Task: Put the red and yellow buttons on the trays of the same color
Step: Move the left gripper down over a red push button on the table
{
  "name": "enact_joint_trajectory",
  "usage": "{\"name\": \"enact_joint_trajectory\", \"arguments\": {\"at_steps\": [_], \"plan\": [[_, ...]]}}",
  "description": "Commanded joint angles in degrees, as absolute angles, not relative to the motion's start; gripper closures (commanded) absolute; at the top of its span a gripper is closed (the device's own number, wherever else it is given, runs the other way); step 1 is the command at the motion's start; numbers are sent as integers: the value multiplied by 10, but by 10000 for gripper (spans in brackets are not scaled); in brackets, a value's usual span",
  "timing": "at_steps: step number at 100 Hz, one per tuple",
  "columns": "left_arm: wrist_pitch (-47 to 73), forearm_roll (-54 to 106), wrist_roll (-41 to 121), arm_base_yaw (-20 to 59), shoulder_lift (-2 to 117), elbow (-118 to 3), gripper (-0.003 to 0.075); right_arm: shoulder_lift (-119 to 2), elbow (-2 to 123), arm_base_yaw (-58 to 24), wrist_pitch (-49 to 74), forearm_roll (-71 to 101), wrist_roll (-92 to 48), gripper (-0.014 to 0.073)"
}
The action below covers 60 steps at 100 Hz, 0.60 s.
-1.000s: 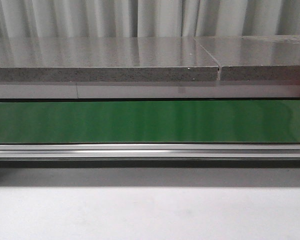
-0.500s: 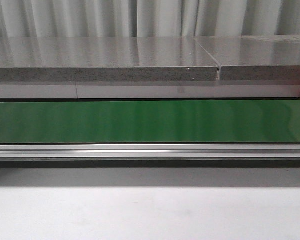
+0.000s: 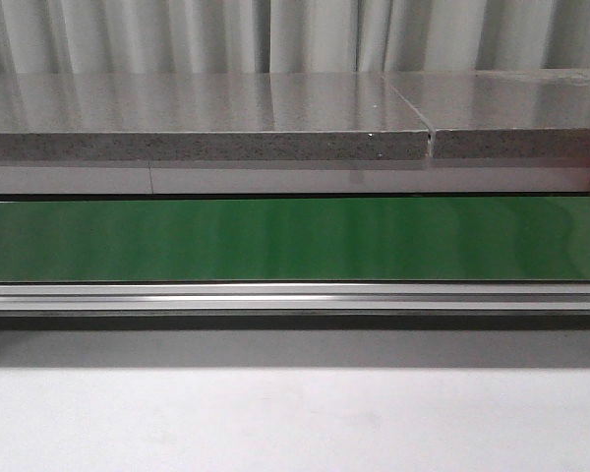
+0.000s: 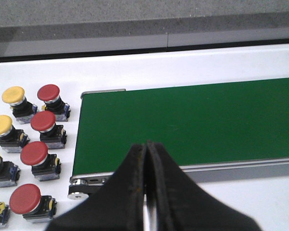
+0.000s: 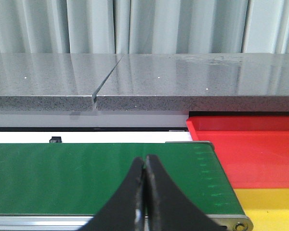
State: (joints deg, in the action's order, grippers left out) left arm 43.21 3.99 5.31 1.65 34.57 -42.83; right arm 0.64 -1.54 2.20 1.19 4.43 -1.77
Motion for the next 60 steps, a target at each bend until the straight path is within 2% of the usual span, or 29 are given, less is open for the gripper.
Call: {"name": "enact_joint_trajectory", "arguments": {"at_steps": [1, 24, 31, 41, 60], "plan": [[402, 49, 50, 15, 365, -449, 739, 17, -7, 21, -35, 39, -19, 660], [410, 66, 47, 15, 391, -449, 736, 17, -7, 21, -35, 39, -19, 660], [423, 81, 47, 15, 399, -449, 696, 17, -7, 21, -35, 39, -19, 660], [446, 87, 47, 15, 411, -449, 547, 17, -7, 21, -35, 39, -19, 660], [470, 89, 23, 15, 425, -449, 120, 17, -7, 21, -35, 39, -19, 660]]}}
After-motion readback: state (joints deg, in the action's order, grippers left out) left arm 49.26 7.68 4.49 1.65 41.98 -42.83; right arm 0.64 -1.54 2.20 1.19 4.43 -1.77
